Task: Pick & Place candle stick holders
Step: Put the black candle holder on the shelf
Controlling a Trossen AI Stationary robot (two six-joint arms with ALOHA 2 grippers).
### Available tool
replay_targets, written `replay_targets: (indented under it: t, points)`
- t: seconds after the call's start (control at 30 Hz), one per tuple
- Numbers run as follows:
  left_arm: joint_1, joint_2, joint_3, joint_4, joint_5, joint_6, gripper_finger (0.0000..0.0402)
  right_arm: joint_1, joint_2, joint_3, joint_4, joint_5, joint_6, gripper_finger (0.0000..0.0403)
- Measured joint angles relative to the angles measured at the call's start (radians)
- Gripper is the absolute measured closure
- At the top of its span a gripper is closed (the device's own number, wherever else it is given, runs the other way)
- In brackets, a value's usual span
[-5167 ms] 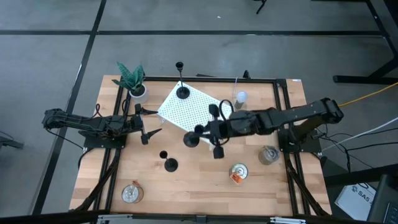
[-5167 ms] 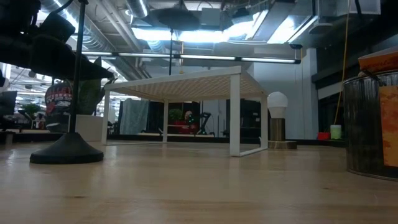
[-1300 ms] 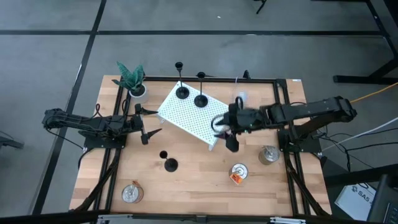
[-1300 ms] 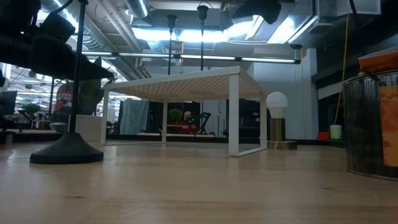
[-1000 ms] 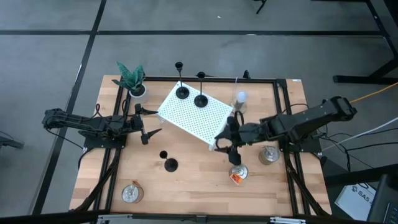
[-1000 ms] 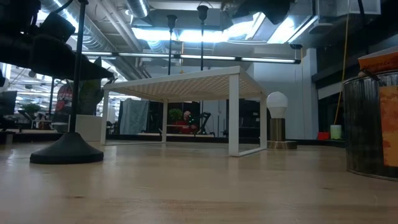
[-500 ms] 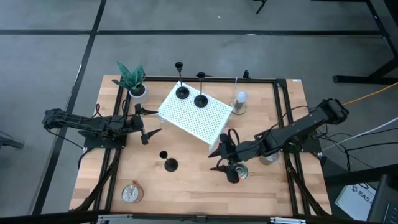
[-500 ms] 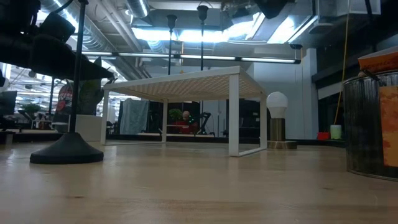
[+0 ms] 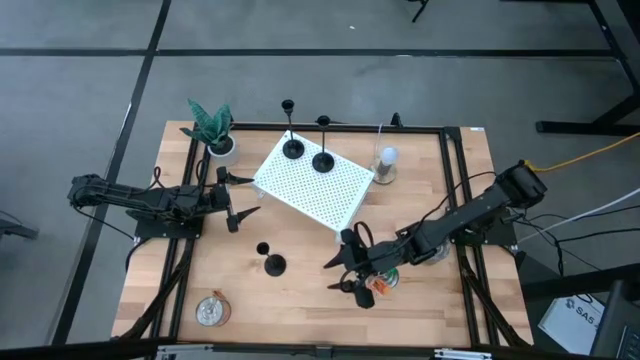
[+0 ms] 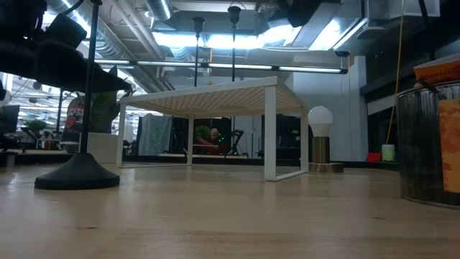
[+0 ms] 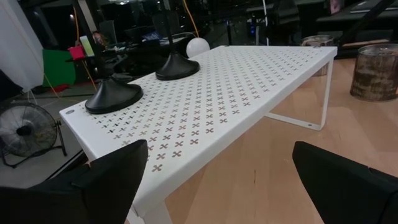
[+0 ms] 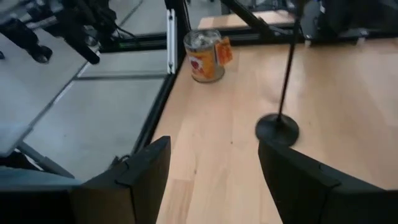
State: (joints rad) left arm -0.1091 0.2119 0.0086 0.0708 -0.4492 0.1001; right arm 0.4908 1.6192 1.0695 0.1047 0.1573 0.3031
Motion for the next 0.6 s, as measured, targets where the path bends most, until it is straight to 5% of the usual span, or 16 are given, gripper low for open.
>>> replay_targets:
  t: [0.37,0.6]
  points:
    - [0.0,0.0,0.0,0.001,0.0,0.0,0.0002,0.017,0.025,0.005,0.07,0.006,-0.048,0.0154]
    - [0.0,0.0,0.0,0.001,0.0,0.0,0.0002,0.038,0.091,0.134,0.002,0.042,-0.15,0.0154]
